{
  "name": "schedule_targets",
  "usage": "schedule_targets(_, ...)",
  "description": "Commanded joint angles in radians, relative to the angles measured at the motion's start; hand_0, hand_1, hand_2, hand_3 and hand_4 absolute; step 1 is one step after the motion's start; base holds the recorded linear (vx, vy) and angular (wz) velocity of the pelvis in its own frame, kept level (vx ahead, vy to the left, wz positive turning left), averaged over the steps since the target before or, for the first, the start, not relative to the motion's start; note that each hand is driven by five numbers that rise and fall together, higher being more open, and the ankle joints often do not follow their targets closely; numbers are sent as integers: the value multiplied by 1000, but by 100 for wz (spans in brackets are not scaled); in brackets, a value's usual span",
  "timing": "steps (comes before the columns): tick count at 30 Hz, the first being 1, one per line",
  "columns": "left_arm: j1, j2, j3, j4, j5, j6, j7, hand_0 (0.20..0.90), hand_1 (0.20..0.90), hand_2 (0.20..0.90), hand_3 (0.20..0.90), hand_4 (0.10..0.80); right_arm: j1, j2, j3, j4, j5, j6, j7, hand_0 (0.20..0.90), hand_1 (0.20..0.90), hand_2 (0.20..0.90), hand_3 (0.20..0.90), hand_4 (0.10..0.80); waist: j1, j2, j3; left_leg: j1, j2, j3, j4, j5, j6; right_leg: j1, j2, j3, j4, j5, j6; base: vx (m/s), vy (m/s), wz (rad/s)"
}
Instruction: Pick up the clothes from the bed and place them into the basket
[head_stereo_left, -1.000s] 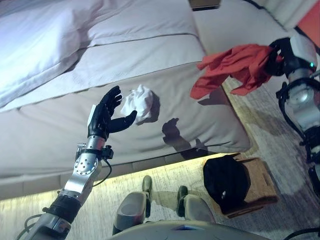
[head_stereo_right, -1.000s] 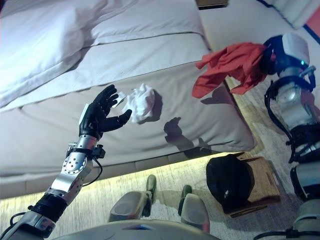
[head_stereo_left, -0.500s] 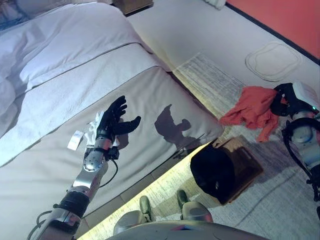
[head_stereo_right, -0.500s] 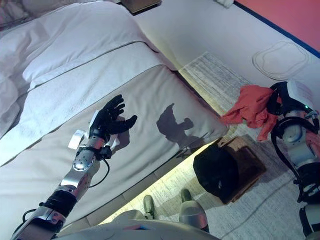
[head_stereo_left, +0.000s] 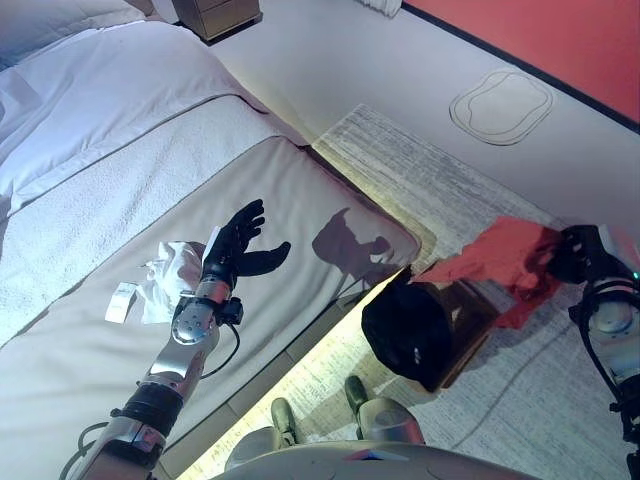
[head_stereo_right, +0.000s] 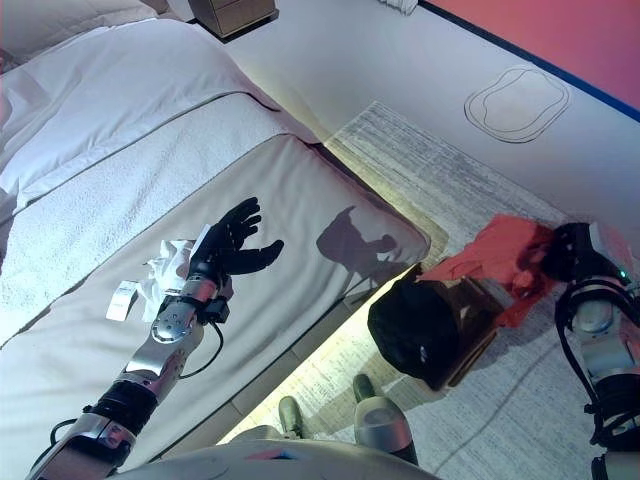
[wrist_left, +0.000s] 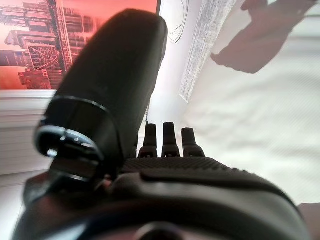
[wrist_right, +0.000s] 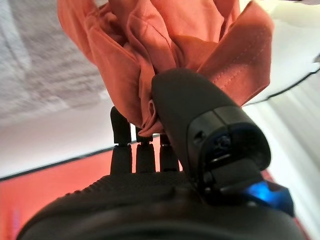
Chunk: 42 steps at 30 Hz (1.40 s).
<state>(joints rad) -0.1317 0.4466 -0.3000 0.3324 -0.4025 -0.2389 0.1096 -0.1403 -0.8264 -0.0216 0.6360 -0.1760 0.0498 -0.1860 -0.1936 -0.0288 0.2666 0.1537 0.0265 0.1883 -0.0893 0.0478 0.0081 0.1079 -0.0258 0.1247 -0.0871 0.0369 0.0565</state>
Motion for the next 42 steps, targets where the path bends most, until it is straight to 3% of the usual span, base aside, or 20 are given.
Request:
schedule_targets(1,-49,2,9,-29,23,-70,0,900,900,900,900,800,-82,-67,21,41,33,-13,-41,300,300,300,200,100,25,21,-124,-12,-6,11,42,-124,-3,-97,25,1,66,24,10,-41,-21,1)
schedule_targets(15,-75,-8,-19,-19,28,-79,-4,900,900,900,900,800,-101,46,108,223,42,-60,-17,300,300,300,200,100,40,59,-108,-13,-13,4,34,-121,-3,-99,16,-24,56,29,13,-10,-7,-1)
schedule_targets(16,-75,-8,-18,-19,27,-80,-4,900,900,900,900,800,-102,46,110,224,41,-60,-18,321,321,321,225,125,40,59,-108,-13,-13,5,34,-121,-3,-99,16,-24,56,29,13,0,0,0)
schedule_targets(17,-77,-8,-21,-20,27,-83,-5,900,900,900,900,800,-101,54,117,230,38,-59,-31,900,900,900,900,800,42,60,-107,-16,-13,5,37,-122,-3,-101,15,-25,57,28,14,0,0,0)
schedule_targets(36,-71,-8,-24,-5,22,-104,-11,900,900,900,900,800,-112,58,128,214,22,-54,-63,900,900,900,900,800,56,55,-99,-12,-13,-15,28,-116,-5,-94,12,-29,52,30,13,1,-1,1)
schedule_targets(42,-68,-14,-8,-15,23,-99,15,900,900,900,900,800,-130,40,143,91,28,-40,-88,900,900,900,900,800,71,47,-92,-13,-14,-39,30,-113,-8,-83,8,-44,53,26,7,22,-2,5)
